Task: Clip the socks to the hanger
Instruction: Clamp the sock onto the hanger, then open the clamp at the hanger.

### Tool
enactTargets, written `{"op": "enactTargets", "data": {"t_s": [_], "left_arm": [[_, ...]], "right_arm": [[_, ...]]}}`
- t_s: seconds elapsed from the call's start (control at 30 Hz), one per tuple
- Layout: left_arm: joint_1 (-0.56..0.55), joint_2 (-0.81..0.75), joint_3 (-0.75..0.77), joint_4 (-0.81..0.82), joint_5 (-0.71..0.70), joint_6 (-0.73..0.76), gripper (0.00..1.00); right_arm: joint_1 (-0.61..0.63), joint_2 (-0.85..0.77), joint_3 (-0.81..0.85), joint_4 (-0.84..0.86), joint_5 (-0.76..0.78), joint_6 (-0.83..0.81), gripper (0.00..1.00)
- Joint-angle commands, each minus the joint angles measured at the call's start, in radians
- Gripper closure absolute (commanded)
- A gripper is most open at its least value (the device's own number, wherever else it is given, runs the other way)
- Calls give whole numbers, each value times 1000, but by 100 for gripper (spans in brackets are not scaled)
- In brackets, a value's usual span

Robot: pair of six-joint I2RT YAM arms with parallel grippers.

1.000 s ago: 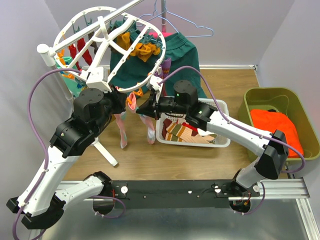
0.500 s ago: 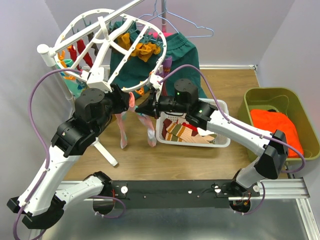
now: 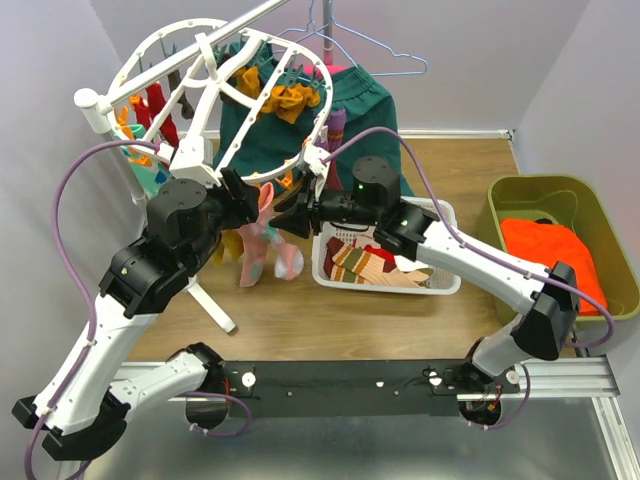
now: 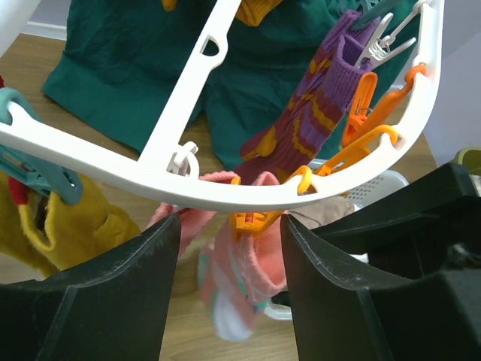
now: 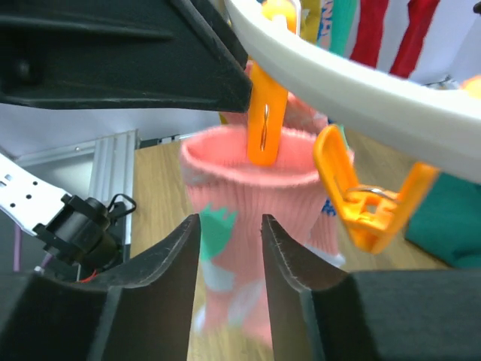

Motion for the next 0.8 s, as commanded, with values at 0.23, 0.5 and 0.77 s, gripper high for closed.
{"op": "enactTargets", "data": {"t_s": [0.23,0.5,0.77], "left_arm": [[2,-34,17,-38,-102,-19,40],[2,-33,44,-61,-45,-21,41],[2,-34,51,-73,-36,-22,41]], "right_arm": [[-61,-159,-44,-128,180,-77,41],[-214,-123,-52,22,-93,32,39],[-260,-3,34,143,-308,100,36]]}}
